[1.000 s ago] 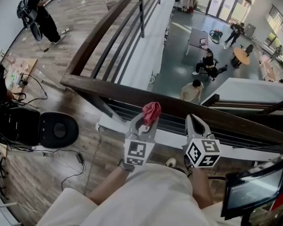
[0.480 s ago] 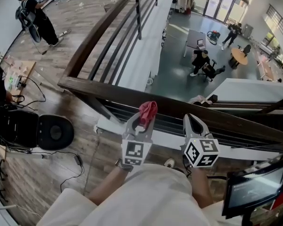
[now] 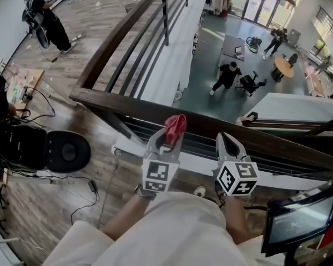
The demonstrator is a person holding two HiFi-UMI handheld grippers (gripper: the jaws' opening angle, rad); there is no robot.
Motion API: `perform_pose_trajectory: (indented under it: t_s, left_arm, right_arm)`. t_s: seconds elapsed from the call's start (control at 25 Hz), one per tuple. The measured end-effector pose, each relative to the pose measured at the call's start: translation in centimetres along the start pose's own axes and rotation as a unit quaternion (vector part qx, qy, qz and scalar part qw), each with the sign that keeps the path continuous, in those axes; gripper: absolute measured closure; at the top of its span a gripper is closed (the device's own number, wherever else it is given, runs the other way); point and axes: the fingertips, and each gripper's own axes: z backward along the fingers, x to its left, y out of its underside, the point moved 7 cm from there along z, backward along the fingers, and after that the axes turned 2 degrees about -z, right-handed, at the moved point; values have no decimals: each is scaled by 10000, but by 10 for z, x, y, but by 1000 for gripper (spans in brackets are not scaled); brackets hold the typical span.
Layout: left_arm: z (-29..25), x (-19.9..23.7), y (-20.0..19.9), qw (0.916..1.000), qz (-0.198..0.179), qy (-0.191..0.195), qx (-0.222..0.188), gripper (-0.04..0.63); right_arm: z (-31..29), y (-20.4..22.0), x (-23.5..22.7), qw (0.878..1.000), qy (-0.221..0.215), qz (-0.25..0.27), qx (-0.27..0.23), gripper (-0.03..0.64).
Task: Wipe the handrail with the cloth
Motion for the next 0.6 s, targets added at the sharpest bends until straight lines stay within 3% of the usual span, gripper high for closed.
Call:
perform_pose_trajectory:
  t_s: [0.6]
  left_arm:
    - [-13,6,-27,9949,294,451,851,474]
  right_arm:
    - [-3,-5,2,9999,-95,68,-3,614]
